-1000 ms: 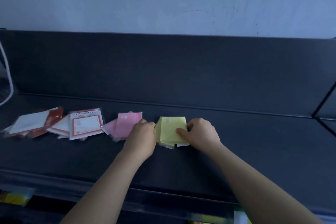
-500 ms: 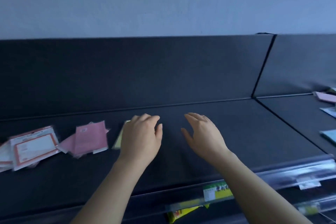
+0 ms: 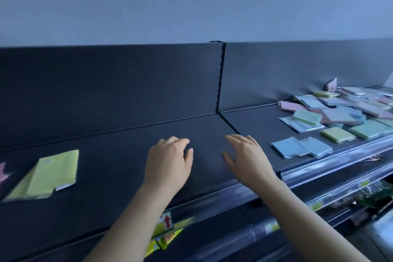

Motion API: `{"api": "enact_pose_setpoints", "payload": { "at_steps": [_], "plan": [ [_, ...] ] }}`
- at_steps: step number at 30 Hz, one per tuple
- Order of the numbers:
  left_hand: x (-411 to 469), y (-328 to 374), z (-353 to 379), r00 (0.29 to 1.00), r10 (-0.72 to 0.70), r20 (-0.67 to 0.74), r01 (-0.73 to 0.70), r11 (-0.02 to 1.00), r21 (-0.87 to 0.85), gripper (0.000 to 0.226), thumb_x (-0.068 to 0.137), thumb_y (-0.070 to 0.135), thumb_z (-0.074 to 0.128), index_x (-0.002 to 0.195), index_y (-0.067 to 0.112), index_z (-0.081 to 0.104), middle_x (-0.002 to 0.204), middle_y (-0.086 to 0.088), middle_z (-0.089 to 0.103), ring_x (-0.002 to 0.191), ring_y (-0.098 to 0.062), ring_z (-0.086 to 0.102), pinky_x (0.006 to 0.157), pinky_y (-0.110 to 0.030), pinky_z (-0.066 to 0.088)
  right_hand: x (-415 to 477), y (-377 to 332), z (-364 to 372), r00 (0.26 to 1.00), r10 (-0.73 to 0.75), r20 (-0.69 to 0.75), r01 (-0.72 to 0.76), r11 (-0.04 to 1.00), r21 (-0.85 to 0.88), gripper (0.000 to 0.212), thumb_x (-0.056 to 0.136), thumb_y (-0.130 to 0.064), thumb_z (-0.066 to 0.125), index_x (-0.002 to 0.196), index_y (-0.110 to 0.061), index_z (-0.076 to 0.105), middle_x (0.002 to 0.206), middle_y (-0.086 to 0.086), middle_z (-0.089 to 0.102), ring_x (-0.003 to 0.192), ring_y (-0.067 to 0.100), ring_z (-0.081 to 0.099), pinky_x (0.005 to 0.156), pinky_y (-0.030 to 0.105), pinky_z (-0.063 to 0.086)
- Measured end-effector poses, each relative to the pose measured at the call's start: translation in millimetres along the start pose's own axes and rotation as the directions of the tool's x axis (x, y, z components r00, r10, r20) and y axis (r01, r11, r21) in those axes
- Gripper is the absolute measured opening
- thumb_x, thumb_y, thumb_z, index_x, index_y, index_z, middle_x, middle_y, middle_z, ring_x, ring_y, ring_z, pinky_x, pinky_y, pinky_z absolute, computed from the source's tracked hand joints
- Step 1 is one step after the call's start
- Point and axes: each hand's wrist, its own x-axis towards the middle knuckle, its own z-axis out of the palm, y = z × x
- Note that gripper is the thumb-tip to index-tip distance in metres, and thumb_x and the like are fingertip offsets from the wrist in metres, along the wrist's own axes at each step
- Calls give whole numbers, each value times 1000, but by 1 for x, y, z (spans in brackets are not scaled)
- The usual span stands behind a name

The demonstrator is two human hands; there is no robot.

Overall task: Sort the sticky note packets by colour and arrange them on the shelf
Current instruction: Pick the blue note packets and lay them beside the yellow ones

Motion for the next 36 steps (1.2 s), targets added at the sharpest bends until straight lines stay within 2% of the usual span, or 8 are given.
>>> {"api": "enact_pose_setpoints", "payload": {
  "at_steps": [4, 11, 18, 20, 25, 30, 33, 36],
  "plan": [
    [17, 65, 37, 999, 20, 47, -20, 1000, 7, 32, 97, 35, 47, 121, 21, 63, 109, 6, 65, 97, -20, 56, 85, -33, 45, -6, 77, -22, 998, 69, -1, -69, 997, -38, 41, 96, -30, 49, 132, -10, 52, 135, 1, 55, 127, 19, 47, 110, 26, 18],
    [45, 158, 96, 972, 48, 228, -53, 999, 14, 38, 98, 42, 44, 120, 15, 59, 119, 0, 59, 109, -22, 50, 92, -33, 43, -21, 188, -49, 975, 218, 37, -217, 976, -25, 42, 99, -28, 45, 137, -10, 48, 140, 3, 51, 128, 22, 45, 107, 30, 29],
    [82, 204, 137, 855, 40, 517, -145, 976, 164, 52, 91, 59, 47, 121, 16, 51, 134, -6, 45, 122, -29, 38, 98, -38, 36, -17, 245, -54, 897, 391, 206, -377, 920, -102, 41, 95, -41, 48, 122, -10, 49, 118, 9, 62, 112, 28, 54, 95, 36, 36],
    [87, 208, 145, 832, 29, 555, -150, 973, 173, 56, 89, 61, 50, 123, 16, 50, 136, -6, 42, 125, -29, 36, 99, -38, 35, -14, 250, -52, 887, 394, 242, -380, 919, -104, 48, 94, -46, 48, 129, -13, 45, 115, 8, 63, 110, 28, 55, 94, 36, 35],
    [94, 208, 150, 862, -4, 507, -10, 1000, 25, 60, 82, 50, 68, 121, 14, 41, 129, -6, 48, 118, -29, 46, 95, -38, 42, -3, 253, -51, 872, 416, 258, -418, 907, -48, 61, 88, -45, 58, 136, -12, 42, 127, 9, 56, 114, 27, 52, 95, 37, 41],
    [96, 194, 142, 872, -52, 487, 151, 974, -166, 48, 83, 28, 73, 116, 15, 40, 116, -3, 53, 97, -22, 51, 78, -30, 41, 11, 248, -51, 848, 466, 251, -510, 847, 151, 68, 78, -32, 74, 135, -11, 44, 125, 10, 42, 99, 23, 51, 87, 31, 43],
    [100, 179, 140, 882, -80, 464, 189, 962, -195, 50, 87, 22, 66, 131, 17, 44, 128, -4, 49, 109, -21, 50, 81, -25, 37, 22, 241, -49, 878, 434, 200, -474, 847, 242, 62, 81, -20, 73, 137, -16, 46, 124, 9, 48, 91, 19, 50, 74, 25, 44],
    [101, 162, 133, 893, -138, 428, 280, 915, -291, 40, 94, 11, 47, 134, 18, 47, 132, -1, 49, 105, -19, 51, 76, -25, 38, 32, 233, -45, 906, 399, 145, -422, 814, 400, 50, 85, -9, 63, 132, -20, 51, 111, 2, 55, 79, 16, 53, 57, 23, 43]
  ]
}}
